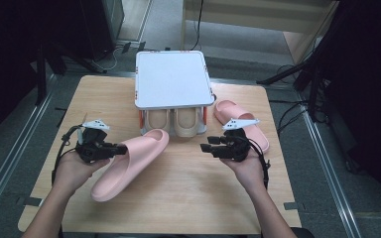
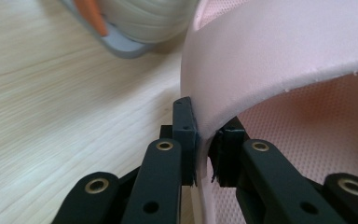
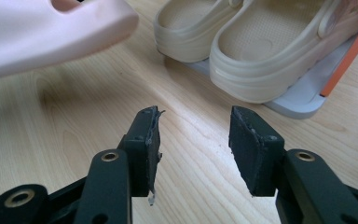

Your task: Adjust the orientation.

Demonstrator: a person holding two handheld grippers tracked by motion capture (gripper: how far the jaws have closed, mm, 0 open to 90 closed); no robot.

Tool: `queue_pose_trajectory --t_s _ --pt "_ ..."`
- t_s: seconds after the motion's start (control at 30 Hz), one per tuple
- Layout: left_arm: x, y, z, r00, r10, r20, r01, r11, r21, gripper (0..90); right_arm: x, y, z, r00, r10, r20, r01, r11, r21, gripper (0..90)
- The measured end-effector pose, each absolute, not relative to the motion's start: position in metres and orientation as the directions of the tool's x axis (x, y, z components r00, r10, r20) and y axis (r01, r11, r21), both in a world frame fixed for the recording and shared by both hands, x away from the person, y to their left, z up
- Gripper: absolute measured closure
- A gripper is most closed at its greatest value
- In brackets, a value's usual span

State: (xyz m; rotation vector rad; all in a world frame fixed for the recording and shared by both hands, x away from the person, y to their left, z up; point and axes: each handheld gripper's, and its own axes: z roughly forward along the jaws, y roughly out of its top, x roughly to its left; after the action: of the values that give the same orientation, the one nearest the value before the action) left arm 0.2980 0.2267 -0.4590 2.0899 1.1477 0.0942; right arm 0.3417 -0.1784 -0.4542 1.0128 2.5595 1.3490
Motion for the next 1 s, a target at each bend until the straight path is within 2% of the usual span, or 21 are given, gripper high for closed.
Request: queue_pose_trajectory --t_s 0.57,0.83,1.0 --pt "0.320 0.166 -0.473 0.711 0.662 -0.239 0.645 -0.477 0.596 81.2 0.320 -0.197 -0.456 -0.744 0.631 0.220 0.539 0.372 0.756 53.6" --pt "0.328 0.145 -0.490 0.715 0.673 -0.188 0.641 -0.524 0.561 80.6 0.314 -0.196 -0.461 -0.740 0.630 0.235 0.551 0.368 0.749 53.6" --pt "0.328 0.140 -0.497 0.732 0.663 -0.158 0.614 -0.540 0.576 77.9 0.312 -0.190 -0.465 -0.749 0.620 0.234 0.550 0.384 0.741 53.6"
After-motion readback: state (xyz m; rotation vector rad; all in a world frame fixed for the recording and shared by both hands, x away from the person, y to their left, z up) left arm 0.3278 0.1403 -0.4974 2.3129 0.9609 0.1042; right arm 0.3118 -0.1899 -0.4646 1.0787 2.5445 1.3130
